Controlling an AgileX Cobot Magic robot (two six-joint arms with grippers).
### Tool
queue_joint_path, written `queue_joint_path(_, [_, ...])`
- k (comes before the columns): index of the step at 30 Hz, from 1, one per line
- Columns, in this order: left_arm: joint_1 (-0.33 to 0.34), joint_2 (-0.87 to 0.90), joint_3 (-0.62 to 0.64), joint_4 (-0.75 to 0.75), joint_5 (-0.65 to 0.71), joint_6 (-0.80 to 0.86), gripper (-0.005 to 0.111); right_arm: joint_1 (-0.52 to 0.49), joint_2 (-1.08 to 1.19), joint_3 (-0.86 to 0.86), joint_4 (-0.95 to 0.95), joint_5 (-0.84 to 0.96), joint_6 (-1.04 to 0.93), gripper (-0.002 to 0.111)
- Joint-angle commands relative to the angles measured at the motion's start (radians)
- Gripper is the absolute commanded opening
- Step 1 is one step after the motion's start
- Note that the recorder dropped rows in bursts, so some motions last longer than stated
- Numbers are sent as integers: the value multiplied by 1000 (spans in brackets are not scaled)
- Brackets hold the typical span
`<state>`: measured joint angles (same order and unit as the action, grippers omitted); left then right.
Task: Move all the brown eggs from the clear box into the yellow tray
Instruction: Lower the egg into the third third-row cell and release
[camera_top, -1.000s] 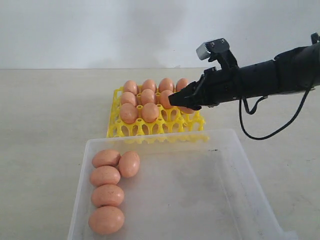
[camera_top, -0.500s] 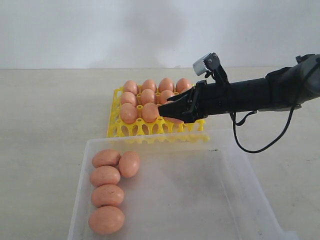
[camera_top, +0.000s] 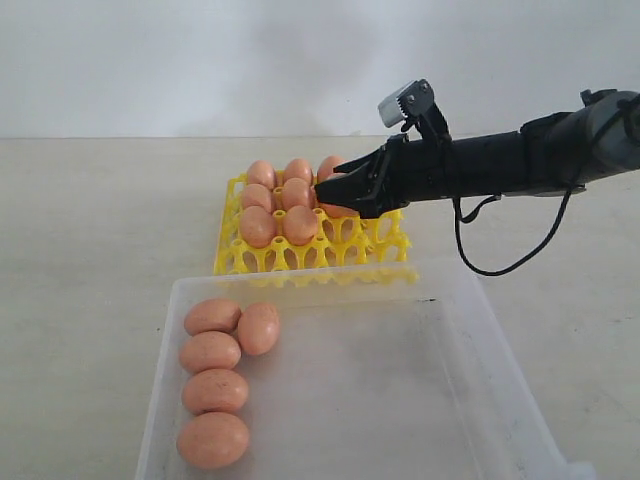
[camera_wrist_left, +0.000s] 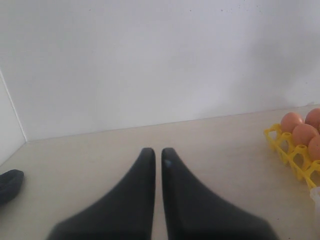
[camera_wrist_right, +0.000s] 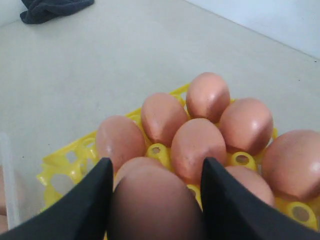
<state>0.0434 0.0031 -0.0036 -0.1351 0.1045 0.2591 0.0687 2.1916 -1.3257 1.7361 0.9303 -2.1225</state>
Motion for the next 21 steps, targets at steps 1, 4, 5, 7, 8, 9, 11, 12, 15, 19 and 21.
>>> queue_joint_path(1, [-6, -3, 4, -3, -6, 3, 4, 1, 16, -12, 8, 77, -8, 0])
queue_joint_path(4, [-6, -3, 4, -3, -6, 3, 4, 1, 16, -12, 8, 20, -8, 0])
queue_joint_path(5, [-6, -3, 4, -3, -6, 3, 4, 1, 16, -12, 8, 6, -8, 0])
queue_joint_path(7, [-6, -3, 4, -3, -6, 3, 4, 1, 16, -12, 8, -5, -8, 2])
queue_joint_path(8, [-6, -3, 4, -3, -6, 3, 4, 1, 16, -12, 8, 0, -8, 3])
queue_joint_path(9, [-6, -3, 4, -3, -6, 3, 4, 1, 16, -12, 8, 6, -8, 3])
queue_joint_path(11, [-6, -3, 4, -3, -6, 3, 4, 1, 16, -12, 8, 12, -8, 3])
queue_joint_path(12, [-6, -3, 4, -3, -6, 3, 4, 1, 16, -12, 8, 12, -8, 3])
queue_joint_path(15, [-6, -3, 4, -3, -6, 3, 4, 1, 16, -12, 8, 15, -8, 3])
queue_joint_path(19, [-6, -3, 4, -3, -6, 3, 4, 1, 16, -12, 8, 19, -8, 3])
queue_joint_path(21, [-6, -3, 4, -3, -4, 3, 4, 1, 16, -12, 8, -17, -8, 3])
